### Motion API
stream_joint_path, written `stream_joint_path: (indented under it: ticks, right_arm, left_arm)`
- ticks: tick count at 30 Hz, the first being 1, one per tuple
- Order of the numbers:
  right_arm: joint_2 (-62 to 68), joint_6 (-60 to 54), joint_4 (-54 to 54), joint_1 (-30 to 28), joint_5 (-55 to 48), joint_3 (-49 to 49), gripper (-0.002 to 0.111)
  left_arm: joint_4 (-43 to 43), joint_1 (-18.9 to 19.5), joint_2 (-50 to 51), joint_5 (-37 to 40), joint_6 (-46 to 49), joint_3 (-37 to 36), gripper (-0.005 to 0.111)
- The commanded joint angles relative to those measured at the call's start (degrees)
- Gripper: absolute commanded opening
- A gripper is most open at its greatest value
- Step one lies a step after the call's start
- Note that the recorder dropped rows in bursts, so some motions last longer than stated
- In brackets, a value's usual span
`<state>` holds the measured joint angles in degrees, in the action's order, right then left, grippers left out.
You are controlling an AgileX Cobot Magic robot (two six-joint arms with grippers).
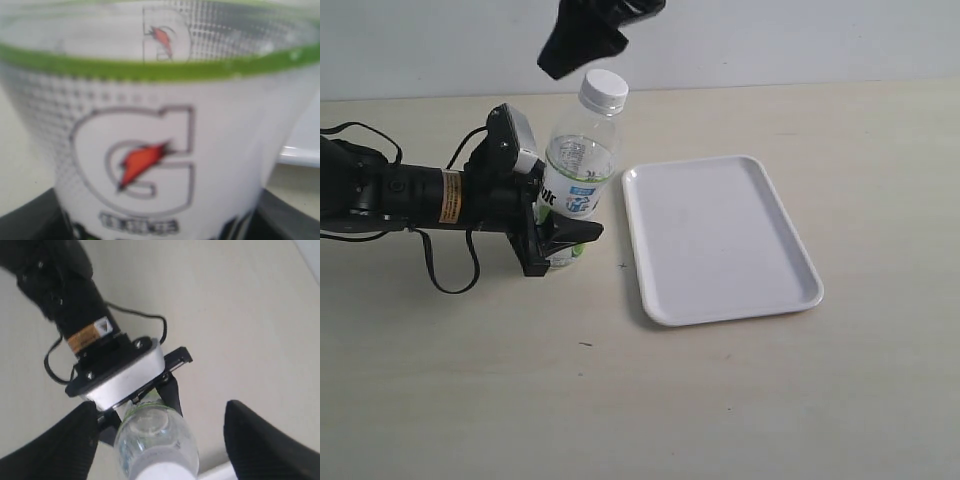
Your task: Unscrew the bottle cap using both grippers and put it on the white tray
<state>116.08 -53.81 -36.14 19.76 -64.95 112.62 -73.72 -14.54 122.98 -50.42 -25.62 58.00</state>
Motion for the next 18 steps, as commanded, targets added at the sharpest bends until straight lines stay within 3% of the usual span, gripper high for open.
stream_joint_path:
  ticks: [1, 3, 5, 18]
  right_arm:
    - [-3.25, 27.38, 1.98, -0.39, 4.65, 0.36, 0.068]
    - [-3.87, 43.87, 6.92, -0.52, 3.28, 0.36, 0.068]
    - [-3.97, 49.34, 11.13, -0.52, 0.52, 0.36, 0.068]
    - [-0.73, 51.10, 8.71, -0.42, -5.01, 0.36, 0.068]
  left_arm:
    - [0.39, -0.21, -0.41, -1.09, -0.17, 0.17, 0.000]
    - [0.39, -0.21, -0.41, -1.09, -0.17, 0.17, 0.000]
    - [0.41, -0.21, -0.41, -1.09, -0.06, 0.17, 0.000]
    - [0.95, -0.21, -0.41, -1.09, -0.06, 0.17, 0.000]
